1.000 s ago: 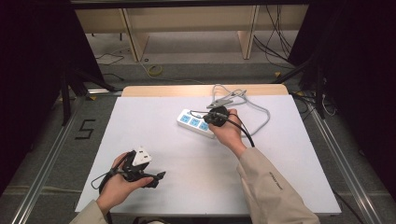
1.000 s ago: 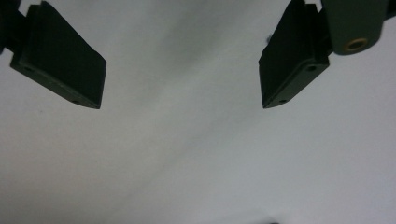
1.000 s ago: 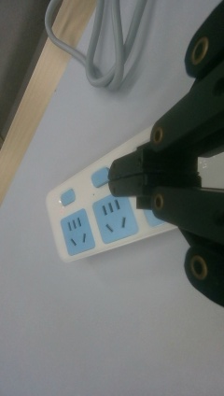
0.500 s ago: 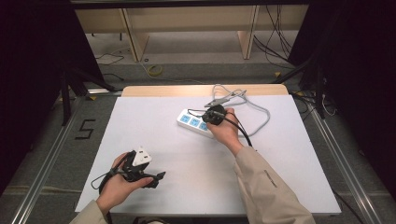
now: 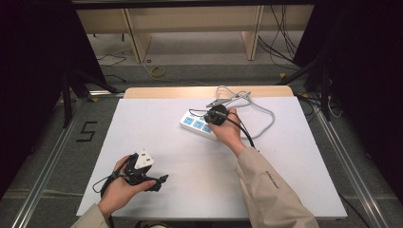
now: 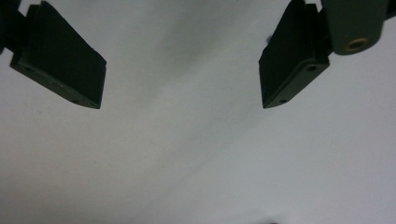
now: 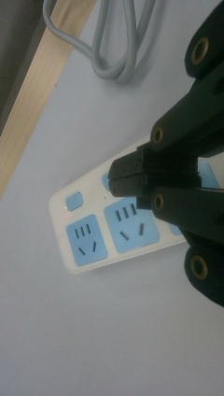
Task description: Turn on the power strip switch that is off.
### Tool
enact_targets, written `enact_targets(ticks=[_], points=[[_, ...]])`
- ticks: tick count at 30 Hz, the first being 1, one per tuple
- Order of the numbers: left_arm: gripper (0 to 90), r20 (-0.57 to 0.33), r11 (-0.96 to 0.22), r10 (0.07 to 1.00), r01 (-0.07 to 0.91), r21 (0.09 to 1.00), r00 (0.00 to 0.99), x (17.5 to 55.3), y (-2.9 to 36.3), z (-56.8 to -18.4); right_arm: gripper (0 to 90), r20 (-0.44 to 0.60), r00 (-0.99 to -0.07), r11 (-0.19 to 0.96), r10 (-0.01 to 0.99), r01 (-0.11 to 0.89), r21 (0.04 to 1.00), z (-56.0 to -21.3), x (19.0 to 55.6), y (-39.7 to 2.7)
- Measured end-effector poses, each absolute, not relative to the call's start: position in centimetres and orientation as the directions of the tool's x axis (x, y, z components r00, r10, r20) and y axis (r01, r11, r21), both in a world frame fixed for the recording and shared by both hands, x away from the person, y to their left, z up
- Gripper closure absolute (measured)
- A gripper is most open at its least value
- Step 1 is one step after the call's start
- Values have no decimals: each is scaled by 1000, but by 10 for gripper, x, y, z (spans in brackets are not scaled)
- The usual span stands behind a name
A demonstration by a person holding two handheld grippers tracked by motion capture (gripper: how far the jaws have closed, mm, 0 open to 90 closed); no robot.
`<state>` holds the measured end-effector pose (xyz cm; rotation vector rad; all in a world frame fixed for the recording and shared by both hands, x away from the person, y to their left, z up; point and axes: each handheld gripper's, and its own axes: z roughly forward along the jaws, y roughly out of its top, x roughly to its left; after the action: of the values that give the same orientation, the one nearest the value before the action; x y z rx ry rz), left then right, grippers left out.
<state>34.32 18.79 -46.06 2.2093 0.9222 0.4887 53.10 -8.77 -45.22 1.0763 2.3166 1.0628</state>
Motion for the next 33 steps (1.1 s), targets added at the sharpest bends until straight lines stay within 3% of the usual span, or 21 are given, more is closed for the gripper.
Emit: enact_targets(ticks=[33], points=[[145, 75, -516, 729, 474, 713, 681, 343, 188, -461, 900, -24, -630, 435, 777, 508, 743, -456, 544, -84]])
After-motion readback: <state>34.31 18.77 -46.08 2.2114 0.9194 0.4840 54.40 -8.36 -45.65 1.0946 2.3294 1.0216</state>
